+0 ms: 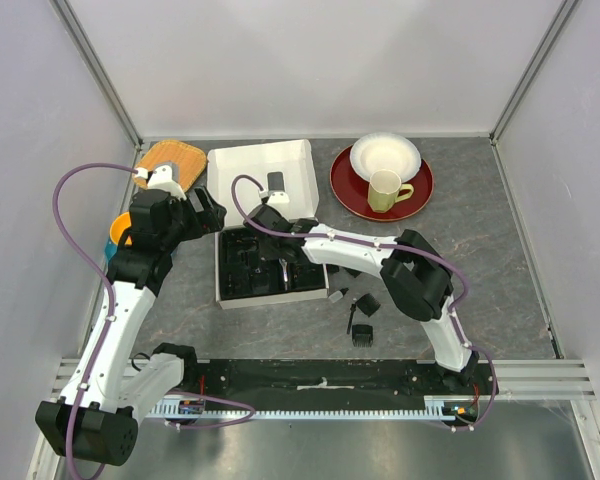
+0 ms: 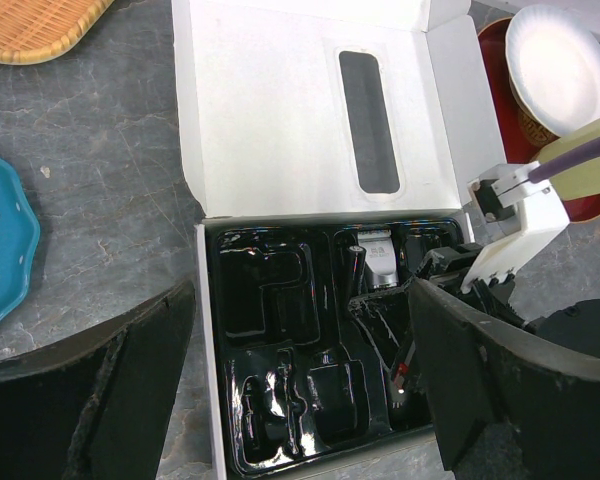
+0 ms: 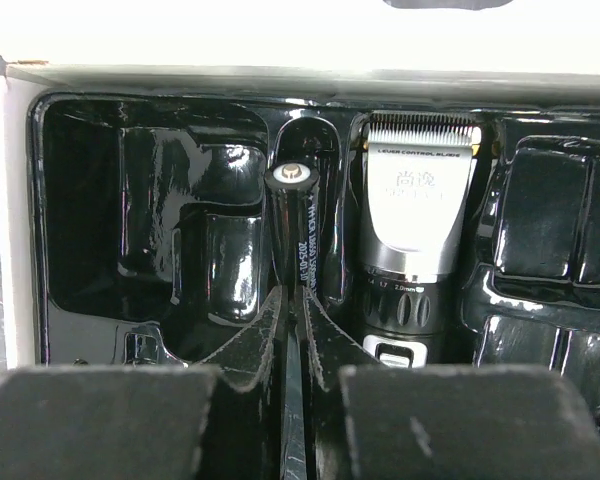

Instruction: Sort the hair-cutting tools

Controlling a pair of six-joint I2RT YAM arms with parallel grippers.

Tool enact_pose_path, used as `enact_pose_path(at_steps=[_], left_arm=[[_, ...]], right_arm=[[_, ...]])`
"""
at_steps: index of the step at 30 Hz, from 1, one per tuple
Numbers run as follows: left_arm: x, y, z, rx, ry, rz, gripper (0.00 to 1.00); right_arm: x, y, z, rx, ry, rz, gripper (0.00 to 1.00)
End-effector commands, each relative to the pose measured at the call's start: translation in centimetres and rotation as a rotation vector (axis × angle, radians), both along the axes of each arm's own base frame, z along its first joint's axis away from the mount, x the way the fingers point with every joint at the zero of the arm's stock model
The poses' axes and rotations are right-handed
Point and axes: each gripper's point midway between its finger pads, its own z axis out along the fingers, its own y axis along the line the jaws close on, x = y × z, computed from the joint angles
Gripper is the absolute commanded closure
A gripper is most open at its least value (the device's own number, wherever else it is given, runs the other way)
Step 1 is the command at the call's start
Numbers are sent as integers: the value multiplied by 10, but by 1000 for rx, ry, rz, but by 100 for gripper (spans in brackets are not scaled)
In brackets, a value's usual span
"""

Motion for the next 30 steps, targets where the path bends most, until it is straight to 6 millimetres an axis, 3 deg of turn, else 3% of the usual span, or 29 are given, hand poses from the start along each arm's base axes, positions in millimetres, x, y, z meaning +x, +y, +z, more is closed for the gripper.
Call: enact_pose_path(at_steps=[1, 7, 13, 17, 30], left_arm=[[1, 3, 13, -21, -34, 28, 7], [1, 3, 13, -23, -34, 28, 7], [1, 3, 13, -21, -34, 29, 7], [1, 3, 12, -22, -32, 31, 7], [1, 3, 12, -21, -32, 28, 7]], right_arm=[[-3, 1, -13, -11, 49, -4, 88], [3, 1, -10, -10, 39, -8, 87], [16, 4, 22, -6, -43, 4, 80], [23, 2, 30, -35, -83, 3, 73], [21, -3, -8, -109, -10, 9, 74]])
